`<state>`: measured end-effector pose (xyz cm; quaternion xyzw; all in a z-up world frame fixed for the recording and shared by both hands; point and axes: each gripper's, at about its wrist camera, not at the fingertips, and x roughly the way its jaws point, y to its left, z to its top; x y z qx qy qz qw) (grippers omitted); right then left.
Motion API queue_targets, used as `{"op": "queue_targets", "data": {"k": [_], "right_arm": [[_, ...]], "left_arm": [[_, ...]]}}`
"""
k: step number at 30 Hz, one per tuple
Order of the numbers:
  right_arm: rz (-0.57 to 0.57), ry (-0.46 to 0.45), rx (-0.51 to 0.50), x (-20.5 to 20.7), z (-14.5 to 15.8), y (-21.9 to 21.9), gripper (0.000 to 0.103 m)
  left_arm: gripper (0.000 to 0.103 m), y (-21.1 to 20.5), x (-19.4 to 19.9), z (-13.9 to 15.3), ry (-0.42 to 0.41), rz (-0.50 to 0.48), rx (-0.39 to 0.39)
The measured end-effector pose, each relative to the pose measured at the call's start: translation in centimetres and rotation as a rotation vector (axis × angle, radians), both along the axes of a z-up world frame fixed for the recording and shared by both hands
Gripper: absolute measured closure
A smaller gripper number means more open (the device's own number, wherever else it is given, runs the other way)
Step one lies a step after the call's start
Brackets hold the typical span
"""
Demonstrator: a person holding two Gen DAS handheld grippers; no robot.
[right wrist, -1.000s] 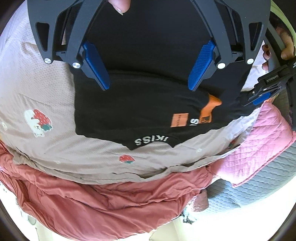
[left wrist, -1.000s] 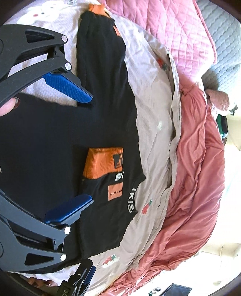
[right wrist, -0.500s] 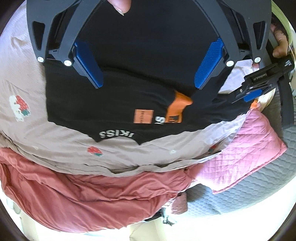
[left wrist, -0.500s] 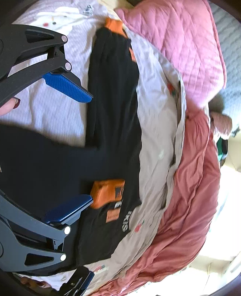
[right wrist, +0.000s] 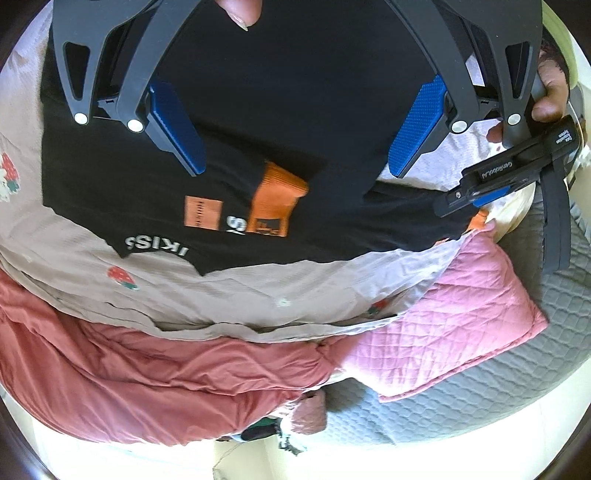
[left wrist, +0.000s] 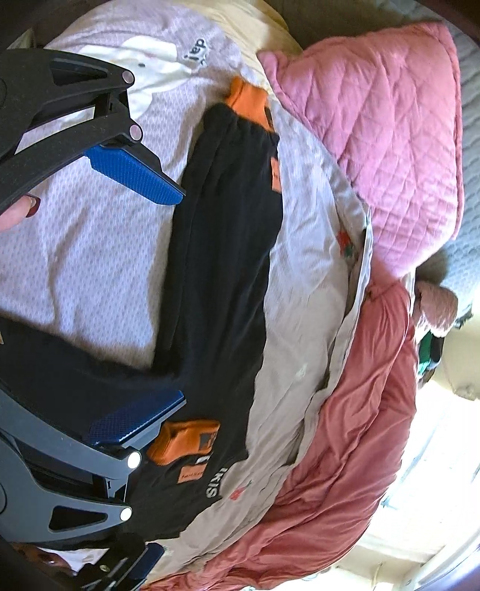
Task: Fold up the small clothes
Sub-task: 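Move the left tool to the other sleeve's orange cuff and close it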
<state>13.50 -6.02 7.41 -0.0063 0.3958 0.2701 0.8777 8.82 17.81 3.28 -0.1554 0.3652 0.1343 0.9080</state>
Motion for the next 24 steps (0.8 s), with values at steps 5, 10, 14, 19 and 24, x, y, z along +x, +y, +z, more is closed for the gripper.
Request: {"op": "queue_targets", "data": {"k": [5,10,14,19,24], "right_arm": [[0.04,0.005,-0.016,0.0,-0.5,2.4,0.005],[0.079,0.013,-0.038,-0.1,-1.2,4.6,0.005],[0.112,0.02,-0.053,-0.4,-1.8,6.2,0.005],[0.147,0.026,-0.062,-0.7,-2.4,7.9,0.005],[0.172,0.028,-0.089,-0.7,-3.3,9.5,0.005]], "left_arm": [[0.01,1.8,-0.6,0.0,0.002,0.079,0.024],[0.01,3.1,-1.0,0.2,0.013,0.161,0.088],[0.01,4.6,-1.2,-0.2,0.02,0.2,0.061],[0.01,6.6,-1.6,-0.9,0.035,0.269,0.019],[0.01,8.3,-1.8,-1.6,0.033,0.316,-0.01]]}}
